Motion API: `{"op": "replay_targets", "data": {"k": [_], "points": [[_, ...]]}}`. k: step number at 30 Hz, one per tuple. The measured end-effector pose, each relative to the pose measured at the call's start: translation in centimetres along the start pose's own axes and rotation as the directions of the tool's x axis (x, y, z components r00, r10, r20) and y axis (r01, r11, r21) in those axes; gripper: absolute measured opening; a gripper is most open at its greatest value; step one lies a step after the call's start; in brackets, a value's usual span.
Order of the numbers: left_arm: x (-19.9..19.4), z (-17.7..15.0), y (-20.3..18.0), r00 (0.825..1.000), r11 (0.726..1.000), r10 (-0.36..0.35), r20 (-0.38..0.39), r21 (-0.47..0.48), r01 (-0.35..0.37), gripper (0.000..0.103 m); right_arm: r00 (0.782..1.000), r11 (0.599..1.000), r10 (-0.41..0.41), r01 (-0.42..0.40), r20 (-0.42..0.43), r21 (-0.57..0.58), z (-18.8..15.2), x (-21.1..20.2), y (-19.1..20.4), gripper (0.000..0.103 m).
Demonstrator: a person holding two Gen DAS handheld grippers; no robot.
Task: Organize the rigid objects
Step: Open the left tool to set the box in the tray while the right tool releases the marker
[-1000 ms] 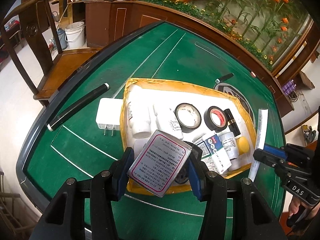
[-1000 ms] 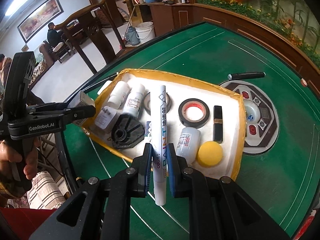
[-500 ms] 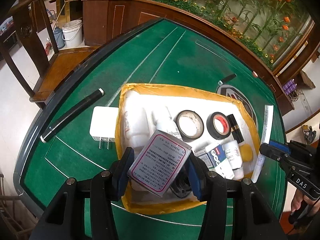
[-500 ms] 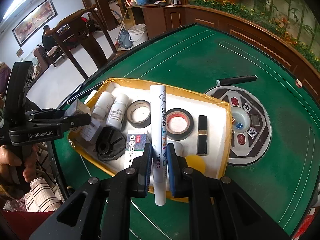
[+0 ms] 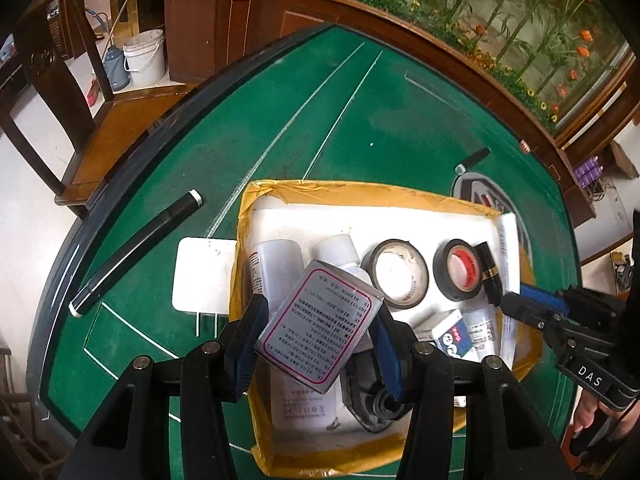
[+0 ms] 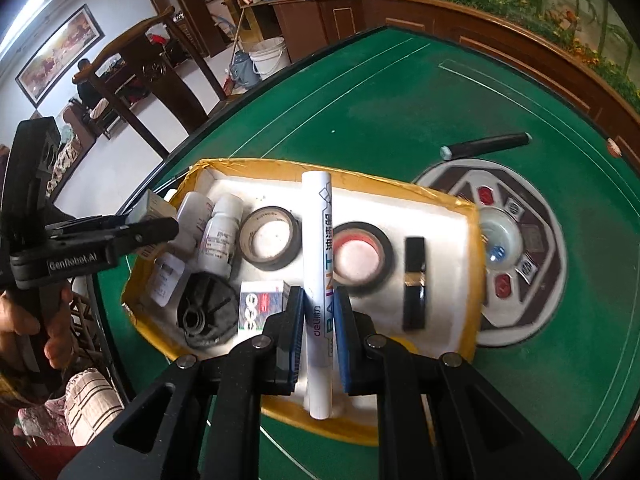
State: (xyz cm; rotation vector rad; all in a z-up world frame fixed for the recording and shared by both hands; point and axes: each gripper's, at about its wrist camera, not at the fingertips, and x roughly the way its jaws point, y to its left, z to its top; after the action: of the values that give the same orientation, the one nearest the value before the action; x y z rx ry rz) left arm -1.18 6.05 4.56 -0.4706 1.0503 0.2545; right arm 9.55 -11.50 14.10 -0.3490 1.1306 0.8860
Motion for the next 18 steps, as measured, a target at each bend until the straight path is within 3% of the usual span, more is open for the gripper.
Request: {"op": "replay_targets", "data": {"k": [12, 18], "points": [[1.6, 0.9, -1.7, 1.0, 0.998, 0.01, -0.013, 0.06, -0.009, 0.054, 0.996, 0.999, 0.01, -0.014, -0.085, -0.046, 1.4, 4.3, 1.6, 0.014], [1.5, 1.8, -3.4, 1.0, 0.995, -0.011, -0.008, 0.095, 0.012, 0.054, 0.994, 1.0, -0.026, 0.024, -0.106, -0.019, 1.3, 5.2, 0.6, 0.014]]}}
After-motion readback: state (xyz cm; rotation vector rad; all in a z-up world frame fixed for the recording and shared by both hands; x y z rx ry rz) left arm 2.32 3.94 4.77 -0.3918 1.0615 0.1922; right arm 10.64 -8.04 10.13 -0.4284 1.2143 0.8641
